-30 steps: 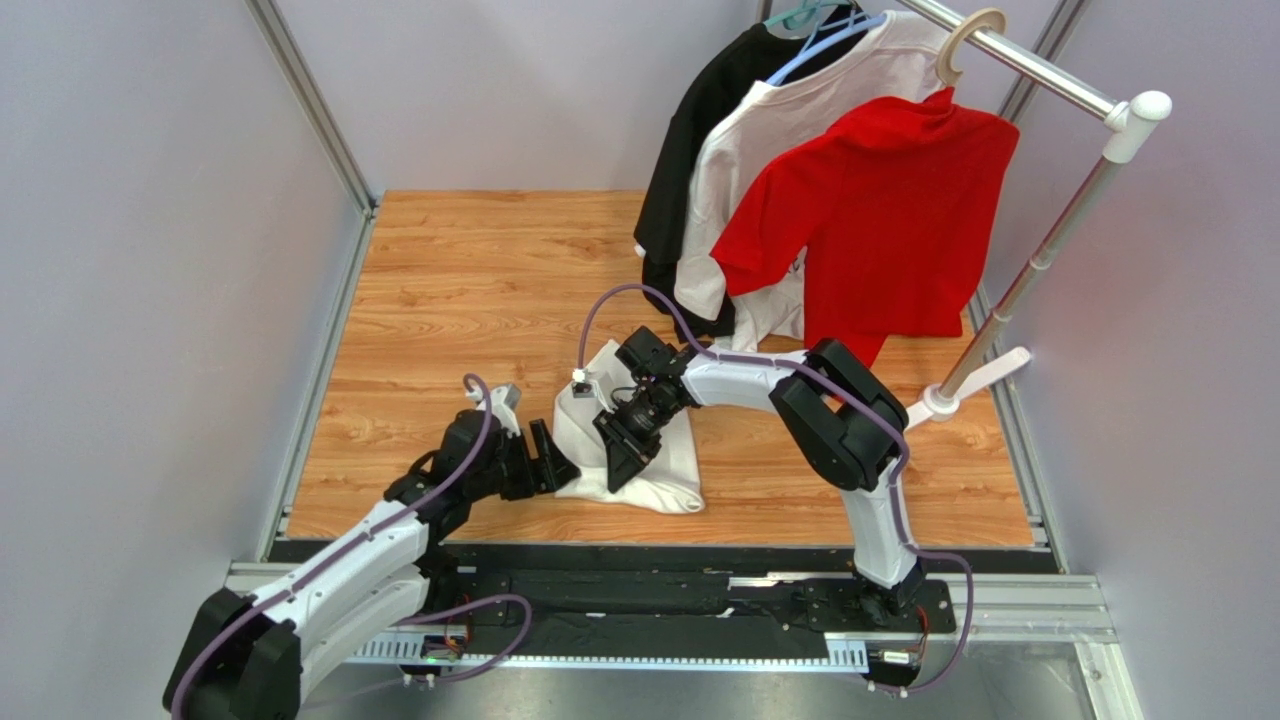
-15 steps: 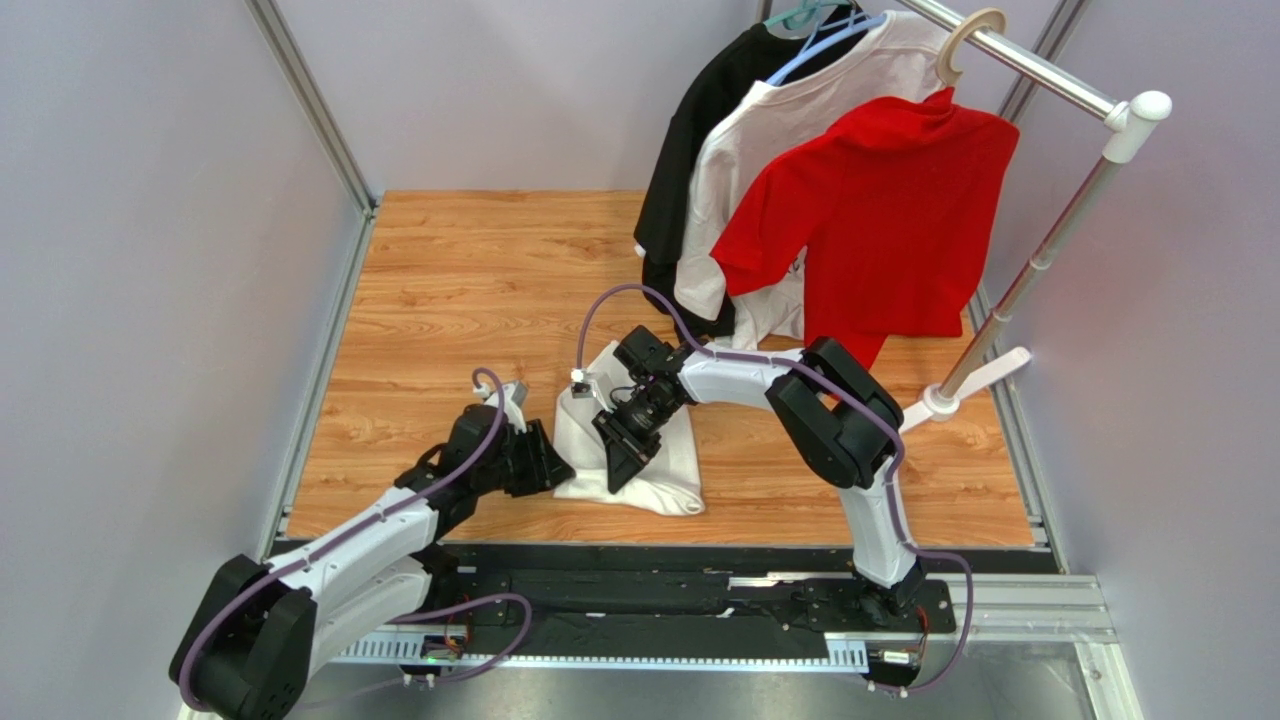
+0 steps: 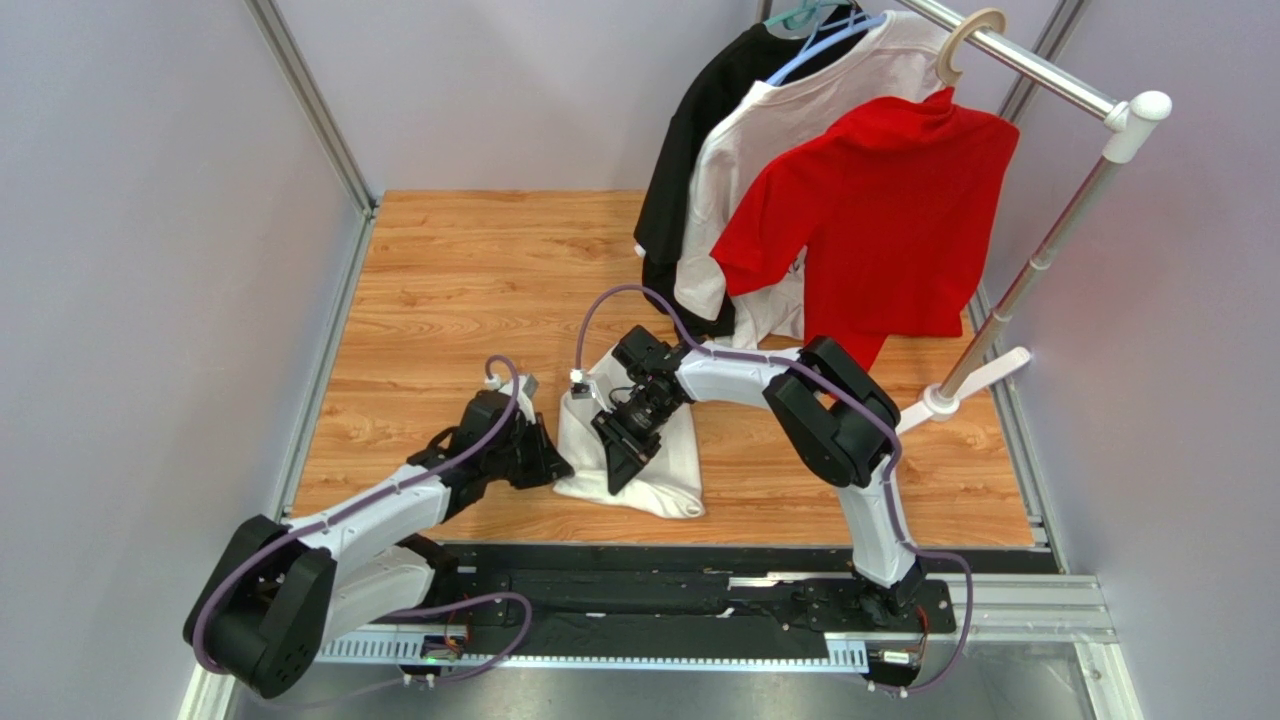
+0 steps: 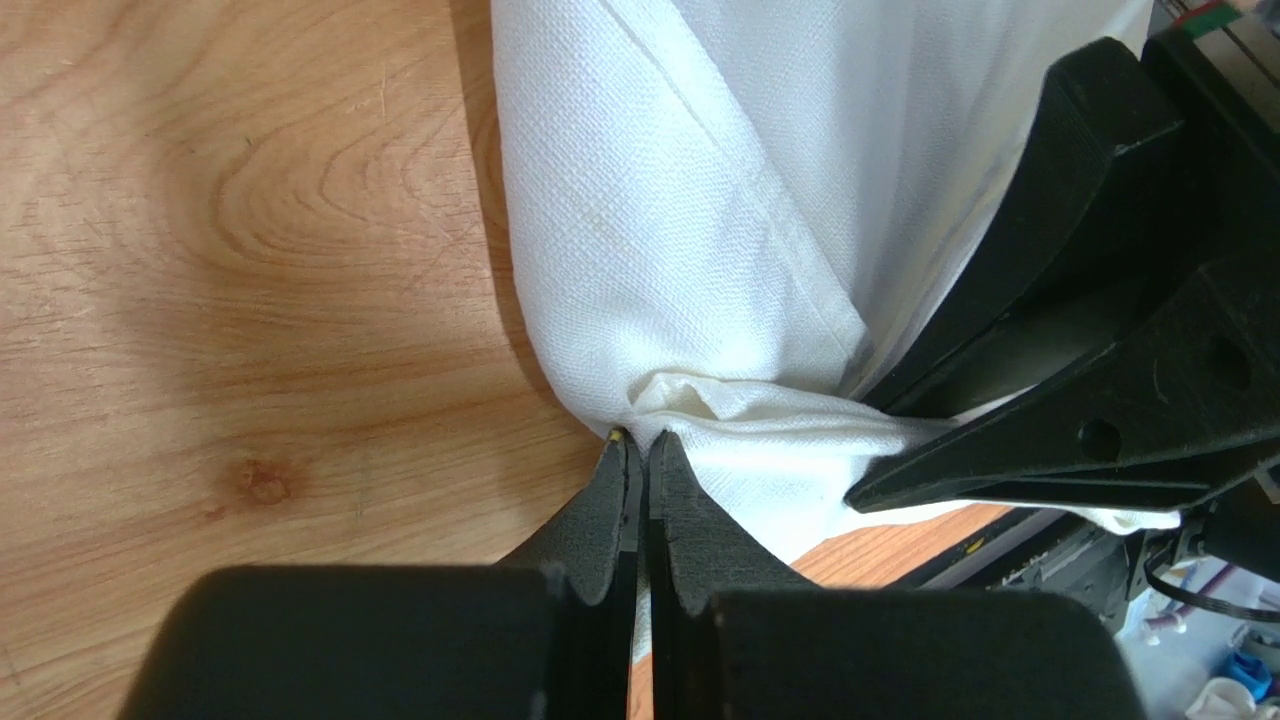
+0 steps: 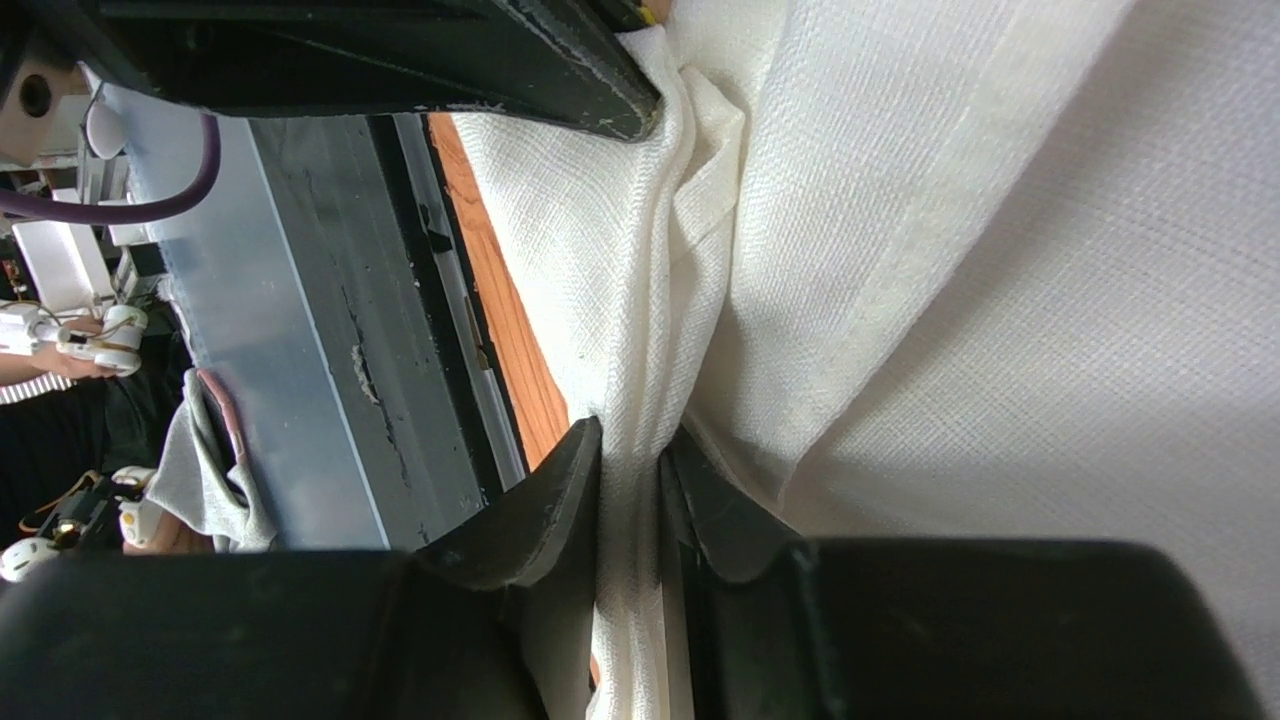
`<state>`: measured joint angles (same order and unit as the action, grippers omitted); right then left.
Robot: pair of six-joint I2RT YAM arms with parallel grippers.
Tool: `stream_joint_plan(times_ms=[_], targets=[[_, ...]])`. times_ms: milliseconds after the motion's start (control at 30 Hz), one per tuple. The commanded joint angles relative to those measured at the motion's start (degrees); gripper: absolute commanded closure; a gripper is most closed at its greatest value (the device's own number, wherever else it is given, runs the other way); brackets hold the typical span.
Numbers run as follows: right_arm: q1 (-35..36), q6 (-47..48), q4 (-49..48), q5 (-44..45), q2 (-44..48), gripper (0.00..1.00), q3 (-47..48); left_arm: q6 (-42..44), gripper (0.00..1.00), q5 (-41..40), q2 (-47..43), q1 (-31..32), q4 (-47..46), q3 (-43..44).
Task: Fold the napkin, place the utensils inside, and roll it up
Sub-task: Roll the napkin with the utensil
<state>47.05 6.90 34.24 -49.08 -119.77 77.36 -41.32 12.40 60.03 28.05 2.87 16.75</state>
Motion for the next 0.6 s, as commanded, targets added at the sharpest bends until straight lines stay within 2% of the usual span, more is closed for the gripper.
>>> stream_joint_plan(times_ms=[0,100,133,167,200,333,467,533,567], targets=[[0.15,-0.04,2.32,6.89,-0.65,0.65,1.3,2.12,1.0,-1.68,1.58,0.16,6.25,2.93],[-0.11,-1.0,2.24,8.47,2.25,0.49,1.48,2.21,1.0,-2.3,3.33,0.16,9.24,4.95],[-0.37,-1.53,2.24,9.17,3.04,0.48,1.56,2.73,1.0,-2.3,4.38,0.16,9.86,5.39],[-0.64,-2.4,2.15,11.18,4.96,0.39,1.39,2.91,1.0,-2.04,4.74,0.16,10.22,5.74],[-1.25,-2.76,2.06,11.98,6.02,0.24,0.95,3.09,1.0,-2.03,5.18,0.16,10.83,6.36],[-3.54,-5.83,-0.57,16.64,13.14,0.21,-2.64,4.05,1.0,-1.51,7.46,0.16,12.33,8.03],[-5.3,-9.79,-7.68,27.96,21.93,0.21,-9.49,4.49,1.0,-0.81,8.26,0.16,13.47,9.43],[-3.2,-9.01,-11.88,33.75,27.46,0.21,-14.31,5.45,1.0,-0.45,8.96,0.16,15.57,10.49],[0.38,-8.22,-13.57,36.05,29.39,0.22,-15.91,5.81,1.0,-0.28,9.14,0.16,17.24,11.54]])
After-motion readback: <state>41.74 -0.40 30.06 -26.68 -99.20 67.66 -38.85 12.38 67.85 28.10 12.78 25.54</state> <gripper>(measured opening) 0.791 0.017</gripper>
